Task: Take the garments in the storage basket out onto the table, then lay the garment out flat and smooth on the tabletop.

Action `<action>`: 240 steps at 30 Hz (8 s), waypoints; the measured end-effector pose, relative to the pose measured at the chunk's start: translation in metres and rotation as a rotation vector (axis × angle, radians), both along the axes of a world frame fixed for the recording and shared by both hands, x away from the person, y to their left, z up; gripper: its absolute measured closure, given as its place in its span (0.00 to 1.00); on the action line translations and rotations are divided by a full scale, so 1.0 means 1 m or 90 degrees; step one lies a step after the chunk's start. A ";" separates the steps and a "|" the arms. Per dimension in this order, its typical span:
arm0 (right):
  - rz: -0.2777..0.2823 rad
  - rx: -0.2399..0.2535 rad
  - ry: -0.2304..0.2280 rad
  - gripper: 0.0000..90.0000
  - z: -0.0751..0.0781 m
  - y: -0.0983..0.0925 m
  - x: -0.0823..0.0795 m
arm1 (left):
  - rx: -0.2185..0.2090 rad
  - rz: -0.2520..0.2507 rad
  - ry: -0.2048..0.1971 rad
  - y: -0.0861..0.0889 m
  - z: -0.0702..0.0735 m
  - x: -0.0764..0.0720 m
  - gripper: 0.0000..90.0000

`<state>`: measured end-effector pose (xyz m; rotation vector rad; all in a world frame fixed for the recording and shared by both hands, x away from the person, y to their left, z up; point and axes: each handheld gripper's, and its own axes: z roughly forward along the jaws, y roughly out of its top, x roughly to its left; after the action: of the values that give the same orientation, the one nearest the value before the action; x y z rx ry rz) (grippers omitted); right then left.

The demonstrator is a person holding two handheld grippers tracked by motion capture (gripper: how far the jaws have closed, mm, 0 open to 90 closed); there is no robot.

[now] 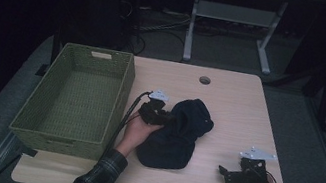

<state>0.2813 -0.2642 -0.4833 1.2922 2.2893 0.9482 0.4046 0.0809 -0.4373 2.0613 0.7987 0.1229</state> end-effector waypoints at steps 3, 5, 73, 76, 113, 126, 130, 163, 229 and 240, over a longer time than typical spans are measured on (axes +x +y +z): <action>0.000 0.000 0.000 0.00 0.000 0.000 0.000 | 0.004 0.007 -0.008 0.001 0.004 -0.001 0.69; 0.000 0.000 0.000 0.00 0.000 0.000 0.000 | -0.004 0.015 -0.008 0.005 0.012 -0.004 0.61; 0.000 0.000 0.000 0.00 0.000 0.000 0.000 | 0.027 0.106 -0.101 0.016 0.064 -0.006 0.70; 0.002 -0.001 0.001 0.11 0.002 -0.001 -0.001 | 0.013 0.095 -0.084 0.018 0.066 -0.015 0.57; 0.182 0.090 0.053 0.68 0.031 0.094 0.075 | -0.002 0.059 -0.070 0.032 0.049 -0.053 0.40; 0.186 0.060 0.045 0.94 0.038 0.081 0.067 | 0.011 0.045 -0.062 0.027 0.042 -0.054 0.40; 0.176 0.043 0.038 0.94 0.043 0.071 0.061 | 0.015 0.036 -0.061 0.025 0.041 -0.057 0.40; 0.072 0.065 -0.002 0.68 0.063 0.004 0.044 | 0.120 -0.062 -0.001 0.011 -0.009 -0.103 0.83; 0.115 0.062 -0.015 0.96 0.065 0.029 0.118 | 0.151 -0.064 0.010 0.010 -0.018 -0.098 0.87; 0.089 0.011 -0.022 0.96 0.084 0.049 0.165 | 0.161 -0.066 0.006 0.013 -0.016 -0.099 0.87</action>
<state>0.4466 -0.2148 -0.3995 1.1257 2.3744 1.0306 0.3053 0.0943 -0.4538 2.3382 0.7097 0.1637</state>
